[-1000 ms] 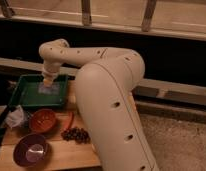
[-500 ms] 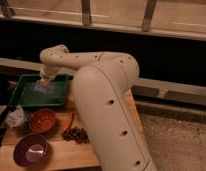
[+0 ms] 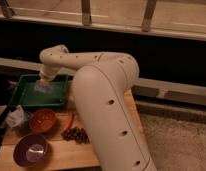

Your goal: Place sponge in tray

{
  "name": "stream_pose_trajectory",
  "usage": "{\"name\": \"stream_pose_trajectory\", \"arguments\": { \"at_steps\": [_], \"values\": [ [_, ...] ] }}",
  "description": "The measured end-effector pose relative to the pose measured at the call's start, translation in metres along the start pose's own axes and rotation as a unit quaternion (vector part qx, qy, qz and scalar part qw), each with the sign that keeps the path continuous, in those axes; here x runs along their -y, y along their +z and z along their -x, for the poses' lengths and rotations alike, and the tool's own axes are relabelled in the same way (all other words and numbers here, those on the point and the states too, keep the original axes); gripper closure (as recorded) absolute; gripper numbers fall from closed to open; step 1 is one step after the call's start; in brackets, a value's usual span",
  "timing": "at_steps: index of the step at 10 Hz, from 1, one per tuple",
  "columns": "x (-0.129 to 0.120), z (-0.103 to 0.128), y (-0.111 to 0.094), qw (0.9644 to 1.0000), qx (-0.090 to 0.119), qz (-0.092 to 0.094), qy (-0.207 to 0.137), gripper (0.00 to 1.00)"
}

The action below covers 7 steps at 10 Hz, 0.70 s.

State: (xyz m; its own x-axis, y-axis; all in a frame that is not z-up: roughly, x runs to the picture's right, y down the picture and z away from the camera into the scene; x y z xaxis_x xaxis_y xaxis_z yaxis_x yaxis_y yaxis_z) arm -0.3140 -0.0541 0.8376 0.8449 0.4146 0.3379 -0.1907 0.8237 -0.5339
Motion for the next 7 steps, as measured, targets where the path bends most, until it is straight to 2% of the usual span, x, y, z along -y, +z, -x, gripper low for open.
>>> {"name": "stream_pose_trajectory", "arguments": {
  "at_steps": [3, 4, 5, 7],
  "values": [
    [0.001, 0.003, -0.001, 0.9999, 0.011, -0.009, -0.009, 0.31],
    [0.004, 0.003, -0.004, 0.9997, 0.018, -0.013, -0.007, 0.24],
    [0.007, 0.001, -0.006, 0.9994, 0.029, -0.016, 0.000, 0.20],
    [0.014, -0.006, -0.009, 0.9977, 0.058, -0.026, 0.023, 0.20]
  ]
}}
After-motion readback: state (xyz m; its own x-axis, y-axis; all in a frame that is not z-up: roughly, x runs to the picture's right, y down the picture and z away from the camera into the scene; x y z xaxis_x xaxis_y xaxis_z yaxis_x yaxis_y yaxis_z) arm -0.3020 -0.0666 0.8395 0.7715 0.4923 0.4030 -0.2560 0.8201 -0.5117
